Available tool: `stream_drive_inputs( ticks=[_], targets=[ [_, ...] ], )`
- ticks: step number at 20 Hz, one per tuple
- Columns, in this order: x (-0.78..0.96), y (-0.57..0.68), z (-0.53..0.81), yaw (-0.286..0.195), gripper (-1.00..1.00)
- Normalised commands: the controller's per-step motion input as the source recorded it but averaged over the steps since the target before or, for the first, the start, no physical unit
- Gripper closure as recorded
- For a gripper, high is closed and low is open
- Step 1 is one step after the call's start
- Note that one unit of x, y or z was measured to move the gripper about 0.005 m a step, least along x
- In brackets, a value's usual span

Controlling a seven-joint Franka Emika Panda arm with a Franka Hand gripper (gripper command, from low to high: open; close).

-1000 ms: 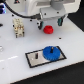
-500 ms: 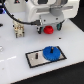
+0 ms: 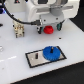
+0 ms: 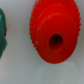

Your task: Insert the blue gear onto the right peg, followed by the red gear

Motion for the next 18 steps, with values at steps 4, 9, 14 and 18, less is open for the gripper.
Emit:
stream_drive_inputs(
  ticks=[4, 9, 14, 18],
  targets=[
    [-0.19, -0.04, -0.05, 0.000, 1.00],
    [-0.10, 0.02, 0.09, 0.000, 1.00],
    [0.09, 0.02, 0.56, 0.000, 1.00],
    [0.34, 0.01, 0.64, 0.000, 1.00]
  ],
)
